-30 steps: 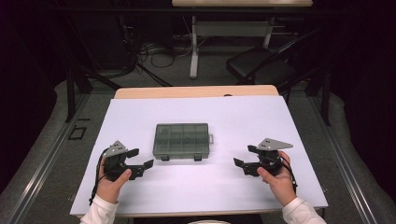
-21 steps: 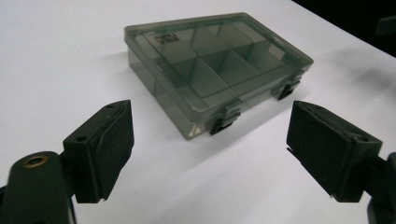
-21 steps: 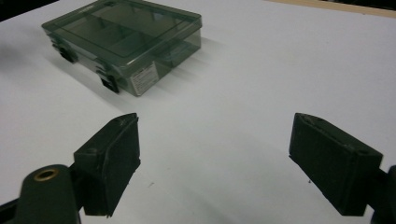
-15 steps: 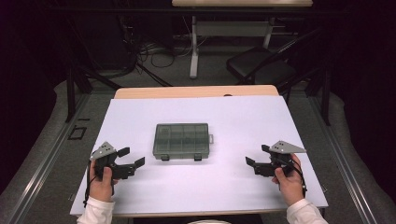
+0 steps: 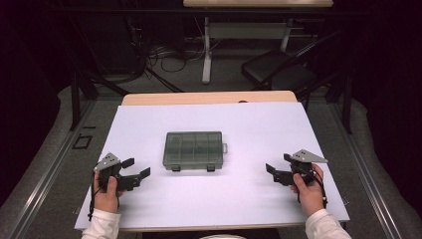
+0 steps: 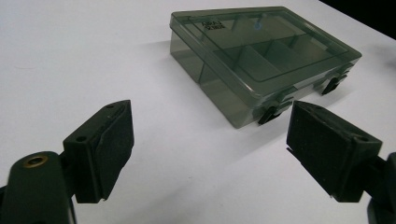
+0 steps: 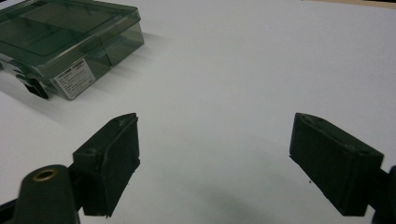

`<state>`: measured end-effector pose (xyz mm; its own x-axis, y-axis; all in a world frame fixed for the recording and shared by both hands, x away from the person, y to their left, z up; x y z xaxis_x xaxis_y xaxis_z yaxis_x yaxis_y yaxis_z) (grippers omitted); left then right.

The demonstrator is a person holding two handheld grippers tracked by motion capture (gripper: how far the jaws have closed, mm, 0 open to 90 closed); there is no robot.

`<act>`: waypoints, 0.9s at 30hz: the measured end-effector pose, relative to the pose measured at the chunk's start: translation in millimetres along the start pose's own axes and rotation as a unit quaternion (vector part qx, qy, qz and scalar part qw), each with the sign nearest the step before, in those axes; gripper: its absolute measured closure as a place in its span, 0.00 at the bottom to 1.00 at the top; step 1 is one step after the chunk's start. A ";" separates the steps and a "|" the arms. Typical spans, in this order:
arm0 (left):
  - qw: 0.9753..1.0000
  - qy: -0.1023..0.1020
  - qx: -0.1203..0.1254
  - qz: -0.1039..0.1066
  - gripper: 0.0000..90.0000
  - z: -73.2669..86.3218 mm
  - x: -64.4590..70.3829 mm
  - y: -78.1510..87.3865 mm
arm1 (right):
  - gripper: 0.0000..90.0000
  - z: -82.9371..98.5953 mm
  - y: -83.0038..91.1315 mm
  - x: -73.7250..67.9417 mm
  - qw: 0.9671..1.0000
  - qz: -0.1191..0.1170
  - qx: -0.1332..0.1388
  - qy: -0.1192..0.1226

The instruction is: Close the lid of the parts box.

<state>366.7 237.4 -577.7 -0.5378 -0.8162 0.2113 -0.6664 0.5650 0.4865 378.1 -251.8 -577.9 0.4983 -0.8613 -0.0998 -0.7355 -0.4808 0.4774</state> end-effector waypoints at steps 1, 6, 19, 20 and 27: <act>1.000 0.002 0.003 0.002 0.17 0.1 -0.4 -0.6 | 0.17 0.4 -0.5 0.4 1.000 0.000 -0.001 -0.003; 1.000 0.003 -0.004 0.001 0.17 1.8 -2.6 -3.2 | 0.17 1.1 -2.3 4.1 1.000 0.002 -0.005 -0.004; 1.000 0.000 -0.010 -0.004 0.17 3.2 -3.2 -6.0 | 0.17 3.8 -5.6 11.4 1.000 0.015 -0.011 -0.014; 1.000 0.001 -0.010 -0.004 0.17 3.3 -3.2 -6.2 | 0.17 3.7 -5.8 10.9 1.000 0.015 -0.011 -0.016; 1.000 0.001 -0.009 -0.010 0.17 3.1 -3.9 -5.9 | 0.16 4.4 -6.8 11.2 0.999 0.021 -0.013 -0.020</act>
<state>371.2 237.6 -584.1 -0.5230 -0.8280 0.2022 -0.6682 0.5456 0.5058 386.6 -258.9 -586.1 0.4482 -0.8867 -0.1134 -0.7427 -0.4399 0.5048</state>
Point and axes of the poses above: each handheld gripper's, and its own axes: y roughly backward along the jaws, z roughly out of its underside, x roughly to its right, the point moved 7 cm from there along -y, roughly forward along the jaws, and after that the axes turned 2 degrees about -z, right-handed, at the moved point
